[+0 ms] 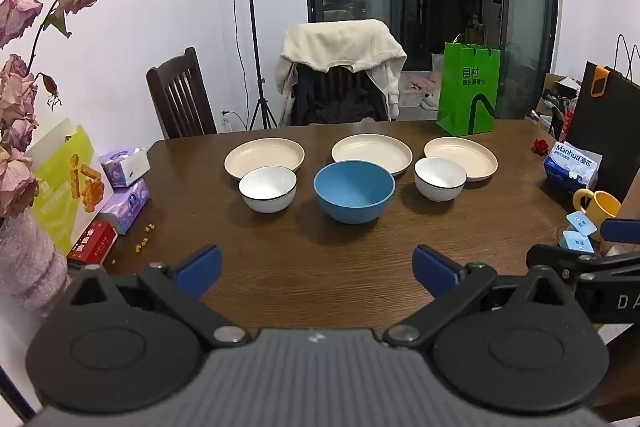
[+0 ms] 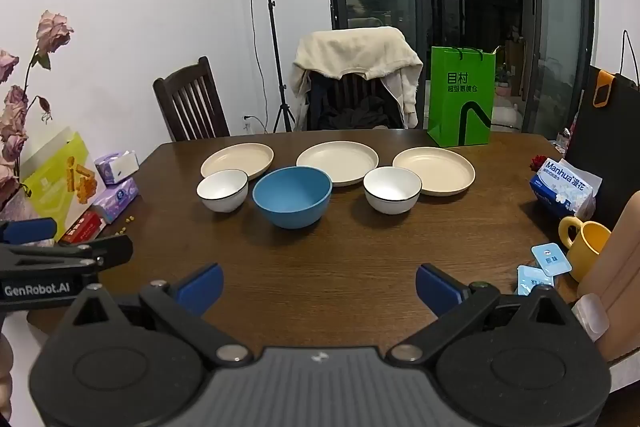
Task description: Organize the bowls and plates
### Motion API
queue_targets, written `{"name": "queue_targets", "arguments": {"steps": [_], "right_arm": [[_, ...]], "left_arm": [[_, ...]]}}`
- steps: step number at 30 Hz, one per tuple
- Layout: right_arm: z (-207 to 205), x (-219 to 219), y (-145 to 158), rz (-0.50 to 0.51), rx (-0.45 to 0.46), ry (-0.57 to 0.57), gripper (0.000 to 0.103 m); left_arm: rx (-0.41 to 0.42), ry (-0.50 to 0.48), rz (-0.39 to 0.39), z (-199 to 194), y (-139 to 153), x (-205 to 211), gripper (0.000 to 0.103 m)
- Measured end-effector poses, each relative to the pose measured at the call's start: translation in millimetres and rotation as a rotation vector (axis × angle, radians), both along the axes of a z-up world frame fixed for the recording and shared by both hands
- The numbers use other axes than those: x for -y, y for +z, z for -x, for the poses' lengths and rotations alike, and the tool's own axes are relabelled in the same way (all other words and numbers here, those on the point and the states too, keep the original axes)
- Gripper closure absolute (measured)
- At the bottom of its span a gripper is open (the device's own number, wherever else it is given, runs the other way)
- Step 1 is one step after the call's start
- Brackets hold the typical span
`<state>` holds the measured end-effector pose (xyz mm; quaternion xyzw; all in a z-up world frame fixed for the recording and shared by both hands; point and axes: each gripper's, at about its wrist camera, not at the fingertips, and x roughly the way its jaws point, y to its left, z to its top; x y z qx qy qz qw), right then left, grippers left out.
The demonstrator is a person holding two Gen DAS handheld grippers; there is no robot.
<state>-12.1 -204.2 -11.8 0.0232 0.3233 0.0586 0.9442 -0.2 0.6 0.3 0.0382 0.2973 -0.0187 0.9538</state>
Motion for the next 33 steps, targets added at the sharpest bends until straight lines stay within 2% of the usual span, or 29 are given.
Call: {"name": "queue_targets", "arguments": {"steps": [33], "right_arm": [[4.2, -5.9, 0.1, 0.015, -0.003, -0.005, 0.000]], "left_arm": [[-0.020, -0.002, 0.010, 1.8, -6.3, -4.8, 0.000]]}}
